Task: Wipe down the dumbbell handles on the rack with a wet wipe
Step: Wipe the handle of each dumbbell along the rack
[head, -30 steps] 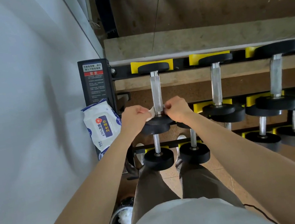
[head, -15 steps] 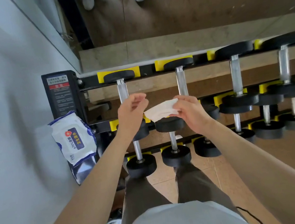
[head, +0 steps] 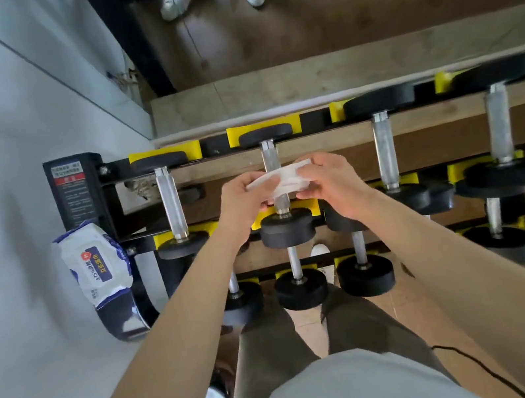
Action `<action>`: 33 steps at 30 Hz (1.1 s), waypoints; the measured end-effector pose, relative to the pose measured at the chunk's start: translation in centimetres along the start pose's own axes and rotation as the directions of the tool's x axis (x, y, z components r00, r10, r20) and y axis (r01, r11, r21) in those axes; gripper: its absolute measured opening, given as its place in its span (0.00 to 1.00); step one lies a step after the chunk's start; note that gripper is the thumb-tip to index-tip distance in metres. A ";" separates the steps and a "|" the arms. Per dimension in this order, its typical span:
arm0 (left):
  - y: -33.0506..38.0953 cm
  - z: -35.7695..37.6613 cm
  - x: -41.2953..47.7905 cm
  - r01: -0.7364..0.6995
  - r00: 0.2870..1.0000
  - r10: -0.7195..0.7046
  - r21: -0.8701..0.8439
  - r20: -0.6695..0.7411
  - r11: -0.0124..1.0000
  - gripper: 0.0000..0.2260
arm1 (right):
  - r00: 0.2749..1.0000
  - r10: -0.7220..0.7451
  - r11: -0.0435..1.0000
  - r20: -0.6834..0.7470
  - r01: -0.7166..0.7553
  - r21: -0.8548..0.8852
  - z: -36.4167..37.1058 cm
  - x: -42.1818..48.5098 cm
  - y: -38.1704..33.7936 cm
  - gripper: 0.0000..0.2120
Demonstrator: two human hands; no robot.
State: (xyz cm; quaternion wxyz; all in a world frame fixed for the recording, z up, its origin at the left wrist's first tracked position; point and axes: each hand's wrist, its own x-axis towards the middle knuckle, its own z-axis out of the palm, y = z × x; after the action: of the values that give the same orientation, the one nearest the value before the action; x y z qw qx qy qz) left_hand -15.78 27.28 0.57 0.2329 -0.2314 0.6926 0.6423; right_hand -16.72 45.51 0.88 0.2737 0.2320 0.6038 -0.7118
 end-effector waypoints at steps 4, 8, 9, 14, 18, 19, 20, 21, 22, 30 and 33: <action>0.2 0.7 1.8 0.043 0.998 -0.047 -0.086 -0.049 0.995 0.10 | 0.994 -0.045 0.990 -0.095 0.032 -0.136 0.1 2.2 -0.3 0.08; 0.2 0.0 3.2 0.099 0.988 -0.129 -0.279 -0.089 0.955 0.09 | 0.983 -0.129 0.973 -0.131 0.100 -0.207 0.3 3.6 -0.1 0.05; 0.1 -0.2 3.6 0.087 0.987 -0.125 -0.317 -0.102 0.944 0.08 | 0.978 -0.154 0.970 -0.139 0.123 -0.210 0.6 3.9 -0.1 0.03; -0.4 -0.5 5.2 0.017 0.967 -0.109 -0.372 -0.228 0.928 0.05 | 0.961 -0.207 0.969 -0.183 0.176 -0.173 2.0 5.1 0.1 0.03; -0.7 0.1 6.7 0.040 0.932 -0.136 -0.274 -0.337 0.961 0.04 | 0.942 -0.185 0.969 -0.281 0.128 -0.209 3.2 6.8 0.5 0.07; -0.8 0.4 7.0 0.046 0.930 -0.126 -0.232 -0.346 0.972 0.04 | 0.935 -0.181 0.969 -0.304 0.116 -0.219 3.3 7.2 0.6 0.08; -0.8 0.7 7.2 0.052 0.932 -0.120 -0.200 -0.343 0.978 0.05 | 0.928 -0.179 0.967 -0.326 0.105 -0.233 3.3 7.5 0.7 0.09; -0.8 1.0 7.4 0.063 0.936 -0.120 -0.178 -0.331 0.982 0.05 | 0.920 -0.183 0.963 -0.348 0.095 -0.254 3.2 7.8 0.9 0.10; -0.8 1.3 7.4 0.070 0.943 -0.119 -0.164 -0.312 0.984 0.04 | 0.909 -0.187 0.958 -0.371 0.085 -0.274 3.0 7.9 1.0 0.10; -1.5 1.3 7.9 0.029 0.938 -0.050 -0.066 -0.344 0.997 0.07 | 0.927 -0.187 0.962 -0.326 0.106 -0.251 2.5 7.9 1.7 0.09; -2.0 1.1 8.2 0.126 0.926 -0.151 -0.094 -0.347 0.988 0.07 | 0.947 -0.231 0.941 -0.224 0.160 -0.298 2.9 7.3 1.6 0.03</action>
State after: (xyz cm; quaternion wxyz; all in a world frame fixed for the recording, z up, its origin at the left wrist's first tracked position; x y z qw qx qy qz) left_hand -20.92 28.04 -6.14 0.1411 -0.3992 0.6822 0.5961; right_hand -21.07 41.70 -4.68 0.1504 0.2200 0.7473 -0.6087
